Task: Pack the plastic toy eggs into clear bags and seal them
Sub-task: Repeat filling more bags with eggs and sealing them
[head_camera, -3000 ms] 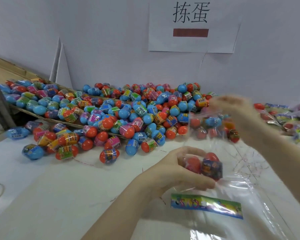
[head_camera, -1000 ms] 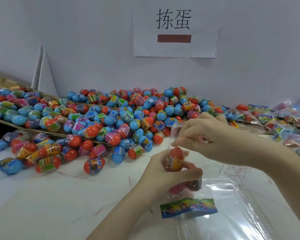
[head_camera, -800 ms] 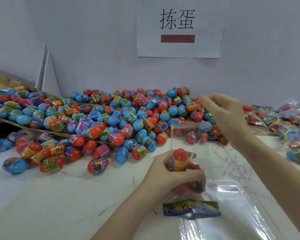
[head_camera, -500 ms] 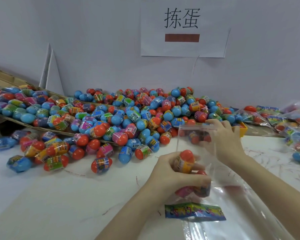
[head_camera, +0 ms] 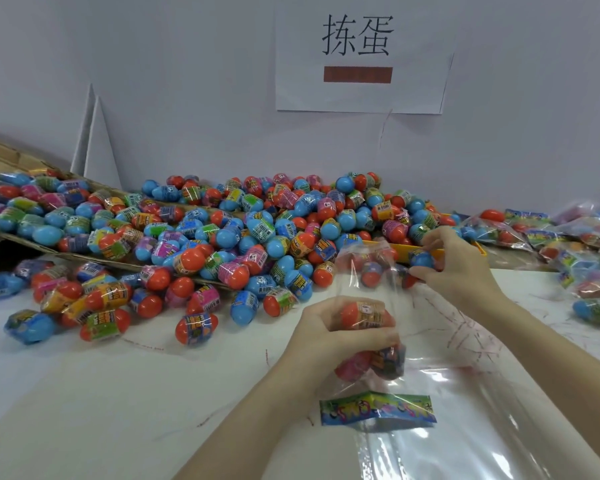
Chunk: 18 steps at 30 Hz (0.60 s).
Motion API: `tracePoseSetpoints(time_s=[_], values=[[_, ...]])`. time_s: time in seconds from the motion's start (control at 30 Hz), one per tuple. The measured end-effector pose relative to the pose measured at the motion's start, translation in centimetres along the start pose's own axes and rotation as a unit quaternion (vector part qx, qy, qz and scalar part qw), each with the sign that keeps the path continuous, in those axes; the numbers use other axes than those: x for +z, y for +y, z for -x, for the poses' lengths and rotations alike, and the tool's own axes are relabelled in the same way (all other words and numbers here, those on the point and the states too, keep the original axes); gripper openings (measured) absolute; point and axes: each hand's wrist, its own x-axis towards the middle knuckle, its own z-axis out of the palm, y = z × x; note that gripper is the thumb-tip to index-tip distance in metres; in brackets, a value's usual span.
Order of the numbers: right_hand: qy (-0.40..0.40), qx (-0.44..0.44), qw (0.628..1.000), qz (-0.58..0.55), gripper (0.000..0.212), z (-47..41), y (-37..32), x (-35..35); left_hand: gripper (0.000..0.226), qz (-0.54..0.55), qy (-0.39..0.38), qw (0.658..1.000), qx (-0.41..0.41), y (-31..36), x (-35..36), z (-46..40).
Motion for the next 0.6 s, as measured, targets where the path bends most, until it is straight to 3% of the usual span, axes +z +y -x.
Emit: tracePoseSetpoints(time_s=[0.07,0.13,0.23,0.37,0.47,0.53,0.6], values=[[0.024,-0.003,0.999,-0.023,0.039,0.2,-0.2,-0.4,0.022,0.014,-0.003,1.0,-0.001,0.1,0.0,0.0],[0.042,0.028,0.991,-0.126,0.041,0.5,-1.0,-1.5,0.021,0.016,0.0,1.0,-0.006,0.2,0.1,0.1],[0.02,0.064,0.942,-0.329,0.032,1.2,-3.0,-4.3,0.024,0.016,0.009,1.0,-0.011,0.2,0.1,0.0],[-0.038,0.02,0.869,-0.493,0.029,3.4,-6.3,-8.0,0.032,0.01,0.028,0.999,-0.013,0.1,0.2,0.0],[-0.106,-0.029,0.857,-0.503,0.051,4.9,-8.7,-9.5,0.034,-0.018,0.042,0.999,-0.011,0.0,0.2,0.0],[-0.151,-0.076,0.871,-0.462,0.064,5.6,-9.7,-9.8,0.033,-0.046,0.048,0.998,-0.003,-0.1,0.3,0.0],[-0.167,-0.132,0.897,-0.389,0.049,6.2,-10.7,-9.5,0.03,-0.054,0.052,0.997,0.011,0.0,0.5,0.1]])
